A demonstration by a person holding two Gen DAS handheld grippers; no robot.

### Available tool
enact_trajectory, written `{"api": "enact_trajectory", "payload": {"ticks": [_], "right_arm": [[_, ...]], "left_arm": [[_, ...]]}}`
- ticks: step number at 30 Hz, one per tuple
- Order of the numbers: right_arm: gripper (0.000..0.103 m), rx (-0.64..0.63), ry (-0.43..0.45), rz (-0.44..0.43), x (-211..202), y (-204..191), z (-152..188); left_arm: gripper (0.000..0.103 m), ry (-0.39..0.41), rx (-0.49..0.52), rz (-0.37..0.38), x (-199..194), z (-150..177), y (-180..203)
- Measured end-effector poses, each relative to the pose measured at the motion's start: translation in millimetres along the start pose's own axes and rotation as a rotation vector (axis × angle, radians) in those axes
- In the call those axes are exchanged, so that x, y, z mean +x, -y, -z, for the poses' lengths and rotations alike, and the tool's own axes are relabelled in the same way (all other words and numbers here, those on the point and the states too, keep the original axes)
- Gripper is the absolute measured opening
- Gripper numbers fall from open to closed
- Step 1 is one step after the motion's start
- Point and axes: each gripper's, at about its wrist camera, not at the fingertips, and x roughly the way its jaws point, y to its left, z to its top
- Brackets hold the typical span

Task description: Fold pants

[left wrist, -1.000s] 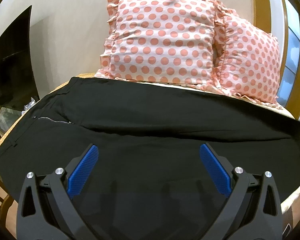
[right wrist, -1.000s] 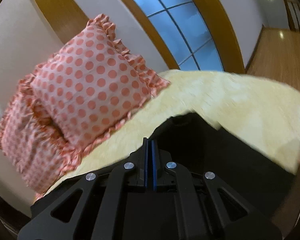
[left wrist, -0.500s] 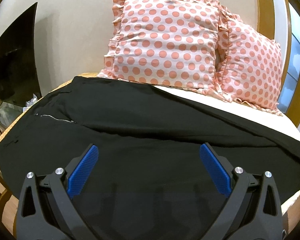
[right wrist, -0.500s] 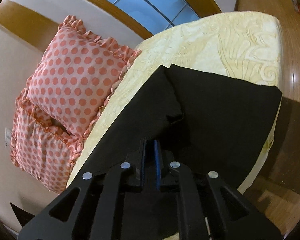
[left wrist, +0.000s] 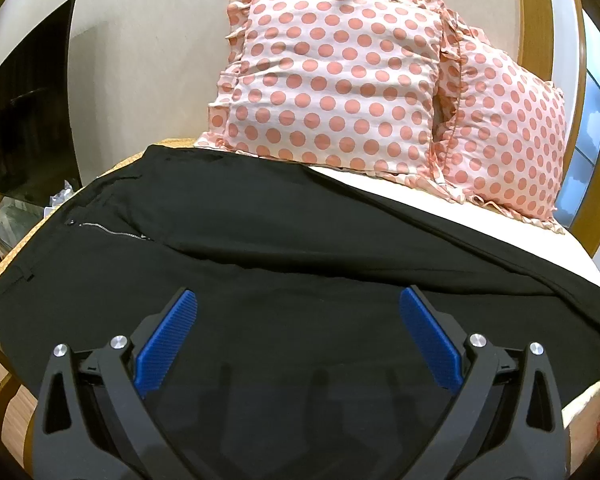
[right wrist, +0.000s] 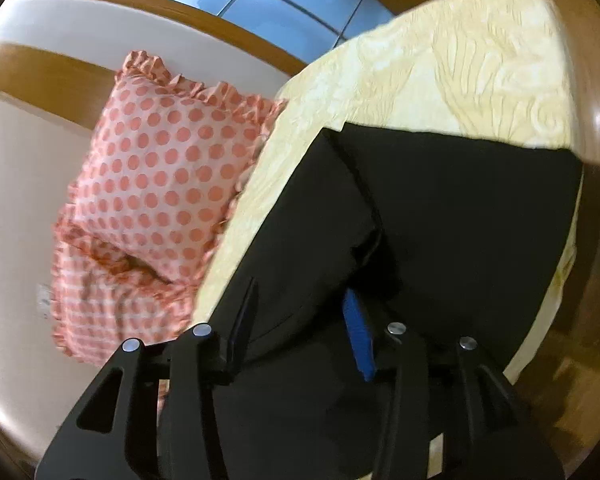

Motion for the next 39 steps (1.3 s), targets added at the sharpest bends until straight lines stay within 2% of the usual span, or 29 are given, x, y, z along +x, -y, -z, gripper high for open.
{"api": "enact_trajectory", "payload": {"ticks": [2,4,6,7,9,12,14,16,18,22,26,31,33,34,36,38,39], "right_arm": [[0.042,-0.013,0.016,0.009,2,-2,0],[0.034,-0.017,0.024,0.031,6,-1,0],[0.013,-0.019,0.021,0.045,13,1,-1],[0.007,-0.011,0.009,0.042,16,4,-2],[0.003,0.004,-0.003,0.009,16,8,-5],[0.003,-0.02,0.043,-0.084,-1,3,-13],[0.003,-0.058,0.107,-0.132,-23,-1,-19],[0.003,-0.073,0.131,-0.128,-35,1,-20],[0.003,-0.061,0.109,-0.084,-36,12,-17],[0.003,-0.011,0.056,-0.034,-25,38,-8],[0.002,-0.028,0.049,-0.021,-22,40,-9],[0.002,-0.046,0.044,-0.021,-21,40,-9],[0.002,-0.069,0.044,-0.007,-19,37,-9],[0.002,-0.082,0.042,0.0,-19,36,-9],[0.002,-0.088,0.039,0.002,-19,35,-9],[0.002,-0.088,0.033,0.002,-18,35,-10],[0.002,-0.09,0.031,0.004,-18,35,-10]], "left_arm": [[0.101,0.004,0.006,-0.003,-1,1,1],[0.101,0.018,0.016,-0.014,-3,2,2],[0.101,0.036,0.025,-0.025,-5,2,1],[0.101,0.049,0.027,-0.03,-7,2,1],[0.101,0.085,0.022,-0.018,-11,3,-2],[0.101,0.157,0.013,0.058,-19,3,-8],[0.101,0.151,0.021,0.027,-21,0,-10],[0.101,0.108,0.035,-0.001,-19,-7,-16],[0.101,0.066,0.014,0.014,-13,-20,-27],[0.101,-0.035,-0.125,0.062,13,-64,-65],[0.101,-0.099,-0.266,0.107,56,-110,-99],[0.101,-0.21,-0.317,0.011,135,-156,-121],[0.1,-0.267,-0.341,0.003,167,-166,-127],[0.098,-0.316,-0.353,0.0,190,-171,-130],[0.086,-0.376,-0.36,-0.005,220,-176,-133],[0.074,-0.425,-0.382,-0.009,241,-176,-136],[0.072,-0.442,-0.412,-0.011,250,-175,-139]]}}
